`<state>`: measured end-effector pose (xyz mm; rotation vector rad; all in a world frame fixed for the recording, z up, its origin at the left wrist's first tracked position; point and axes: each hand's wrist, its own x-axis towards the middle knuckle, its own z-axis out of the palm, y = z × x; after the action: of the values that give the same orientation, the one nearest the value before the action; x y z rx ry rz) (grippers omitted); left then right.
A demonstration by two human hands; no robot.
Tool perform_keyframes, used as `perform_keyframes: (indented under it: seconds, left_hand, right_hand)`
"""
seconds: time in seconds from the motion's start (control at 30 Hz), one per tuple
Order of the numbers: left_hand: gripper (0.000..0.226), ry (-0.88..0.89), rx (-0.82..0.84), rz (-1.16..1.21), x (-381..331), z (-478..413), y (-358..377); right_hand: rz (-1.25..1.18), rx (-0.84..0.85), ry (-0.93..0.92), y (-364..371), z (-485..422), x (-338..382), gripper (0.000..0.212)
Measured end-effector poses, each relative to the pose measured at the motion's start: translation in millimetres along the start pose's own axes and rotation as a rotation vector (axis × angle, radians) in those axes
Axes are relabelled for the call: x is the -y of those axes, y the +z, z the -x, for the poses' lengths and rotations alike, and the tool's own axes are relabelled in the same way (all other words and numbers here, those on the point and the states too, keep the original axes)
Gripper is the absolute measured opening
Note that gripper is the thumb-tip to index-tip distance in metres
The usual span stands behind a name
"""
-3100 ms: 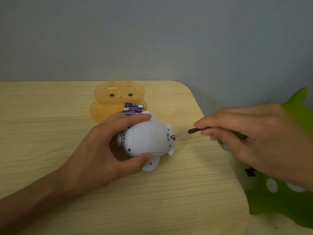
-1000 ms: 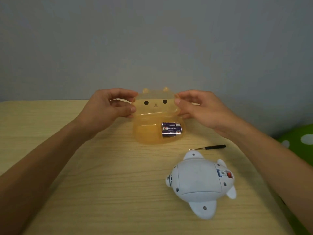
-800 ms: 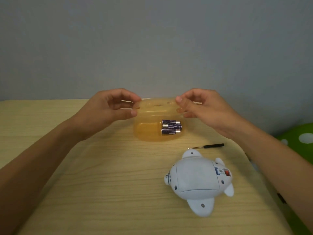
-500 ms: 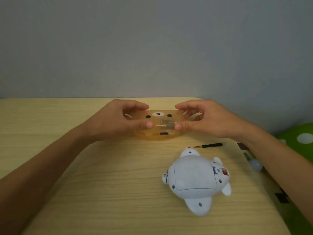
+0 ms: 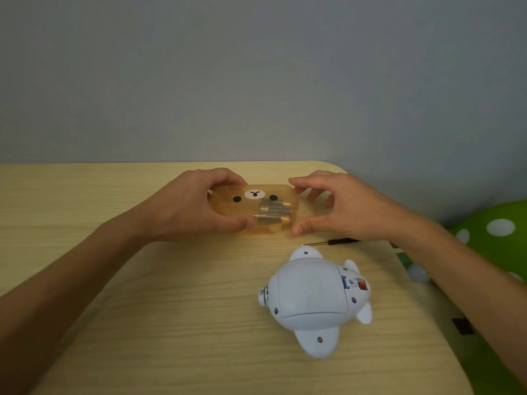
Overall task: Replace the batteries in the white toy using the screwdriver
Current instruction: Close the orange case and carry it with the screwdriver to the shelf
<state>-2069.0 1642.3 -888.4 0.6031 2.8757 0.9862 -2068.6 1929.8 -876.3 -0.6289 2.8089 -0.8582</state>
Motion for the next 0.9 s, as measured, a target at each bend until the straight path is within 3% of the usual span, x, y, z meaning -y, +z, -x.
perform_keyframes:
  seconds: [0.2,0.4,0.6,0.77,0.9]
  left_hand:
    - [0.081,0.019,-0.026,-0.032,1.9,-0.9,5.4]
    - [0.099,-0.005,-0.041,-0.030,0.6,-0.7,11.2]
    - [0.079,0.016,-0.085,-0.022,1.5,2.5,16.5]
    - [0.072,-0.043,-0.176,0.010,-1.4,1.5,5.3]
    - [0.064,-0.128,-0.236,0.097,-33.8,-3.2,-49.9]
  right_hand:
    - [-0.017,0.155,0.105,-27.0,40.5,-26.1,0.068]
    - [-0.169,-0.029,0.100,-14.3,54.7,-35.0,0.016]
    - [-0.211,-0.161,0.066,-5.1,54.7,-38.1,0.008]
    - [-0.528,-0.404,0.101,-9.7,37.4,-28.0,0.008]
    - [-0.655,-0.442,0.094,-56.7,12.6,13.3,0.007]
